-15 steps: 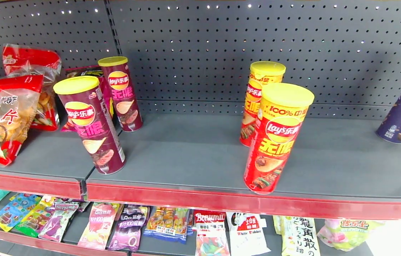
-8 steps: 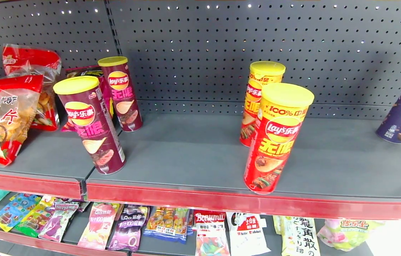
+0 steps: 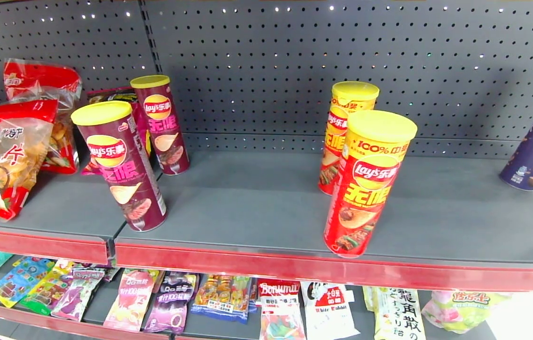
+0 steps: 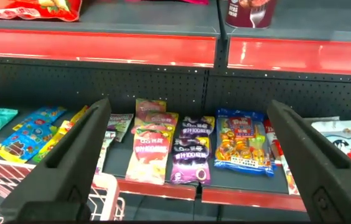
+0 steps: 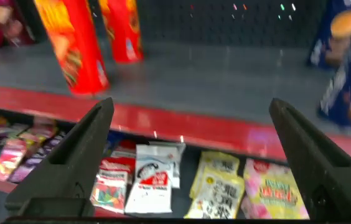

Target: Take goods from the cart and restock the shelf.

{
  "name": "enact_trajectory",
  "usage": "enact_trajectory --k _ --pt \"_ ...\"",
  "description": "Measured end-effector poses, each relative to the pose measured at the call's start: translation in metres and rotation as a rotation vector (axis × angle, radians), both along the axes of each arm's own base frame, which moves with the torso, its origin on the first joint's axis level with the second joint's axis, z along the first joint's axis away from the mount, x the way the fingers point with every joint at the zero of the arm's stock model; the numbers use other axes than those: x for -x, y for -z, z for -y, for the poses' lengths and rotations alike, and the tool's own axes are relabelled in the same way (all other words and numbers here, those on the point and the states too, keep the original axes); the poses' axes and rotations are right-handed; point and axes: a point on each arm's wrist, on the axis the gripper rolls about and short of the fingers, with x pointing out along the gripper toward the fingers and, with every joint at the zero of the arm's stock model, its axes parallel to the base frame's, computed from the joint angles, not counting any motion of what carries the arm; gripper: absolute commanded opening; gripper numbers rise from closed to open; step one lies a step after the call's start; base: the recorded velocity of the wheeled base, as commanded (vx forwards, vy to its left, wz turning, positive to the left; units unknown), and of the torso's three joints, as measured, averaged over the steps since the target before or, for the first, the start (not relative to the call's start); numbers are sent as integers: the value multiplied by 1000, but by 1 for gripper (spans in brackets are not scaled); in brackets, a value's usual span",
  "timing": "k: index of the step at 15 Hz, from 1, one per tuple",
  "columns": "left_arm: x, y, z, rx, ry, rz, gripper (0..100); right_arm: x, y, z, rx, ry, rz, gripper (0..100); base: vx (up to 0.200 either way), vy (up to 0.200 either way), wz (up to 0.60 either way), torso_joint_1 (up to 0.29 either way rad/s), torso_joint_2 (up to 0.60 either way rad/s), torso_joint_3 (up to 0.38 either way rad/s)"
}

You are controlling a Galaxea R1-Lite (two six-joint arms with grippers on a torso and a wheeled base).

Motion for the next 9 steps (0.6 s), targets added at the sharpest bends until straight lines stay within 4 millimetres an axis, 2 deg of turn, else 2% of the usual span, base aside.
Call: enact_trajectory --k 2,4,6,9 --pt "0 0 0 0 0 0 100 -22 -39 -1 49 -28 -41 100 0 0 0 0 0 0" --pt "0 0 0 1 0 -1 100 -51 -61 -2 100 -65 -103 100 0 0 0 0 0 0" --pt "0 0 0 1 0 -1 100 -84 -66 -7 135 -133 -200 100 0 0 0 0 0 0" --pt "0 0 0 1 0 0 100 -132 -60 -19 173 -213 -363 100 0 0 0 0 0 0"
